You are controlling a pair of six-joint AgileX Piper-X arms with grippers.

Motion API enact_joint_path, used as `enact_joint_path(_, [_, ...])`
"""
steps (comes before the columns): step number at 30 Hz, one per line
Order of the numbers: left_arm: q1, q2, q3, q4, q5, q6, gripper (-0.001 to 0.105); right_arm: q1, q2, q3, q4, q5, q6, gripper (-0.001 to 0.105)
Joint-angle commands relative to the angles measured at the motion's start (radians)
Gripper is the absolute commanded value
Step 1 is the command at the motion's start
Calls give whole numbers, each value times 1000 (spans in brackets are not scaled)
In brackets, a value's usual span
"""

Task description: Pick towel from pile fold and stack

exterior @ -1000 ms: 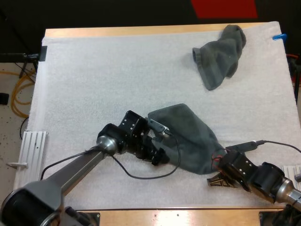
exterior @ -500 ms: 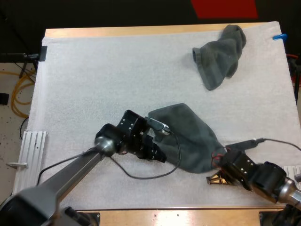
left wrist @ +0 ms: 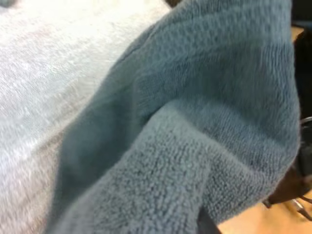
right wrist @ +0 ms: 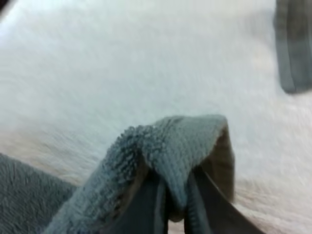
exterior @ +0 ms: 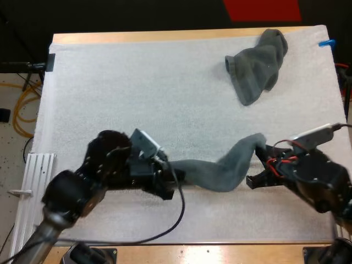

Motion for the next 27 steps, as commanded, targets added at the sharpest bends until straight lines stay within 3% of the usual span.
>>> enact_joint_path(1, [1,-12,-8,30,10,-26,0,0,-4,-20,26,-25,-13,0])
enact_joint_path(6, [-4,-57,-8,129,59,-55,0,2,-4,-85,193,-144,49,0])
enact_joint_path(12, [-4,-62,-8,204,67,-58,0,2,-4,-157,398,-209,104,0])
enact_joint_path(18, [-4,-55,-8,205,62,-58,0,2,1,-189,451,-263,109,0])
enact_joint_path(23, [5,11,-8,191,-58,-52,0,-1,111,-189,437,-253,145,0])
enact_joint_path(27, [58,147,-8,87,-72,21,0,-14,278,-187,385,-118,87,0])
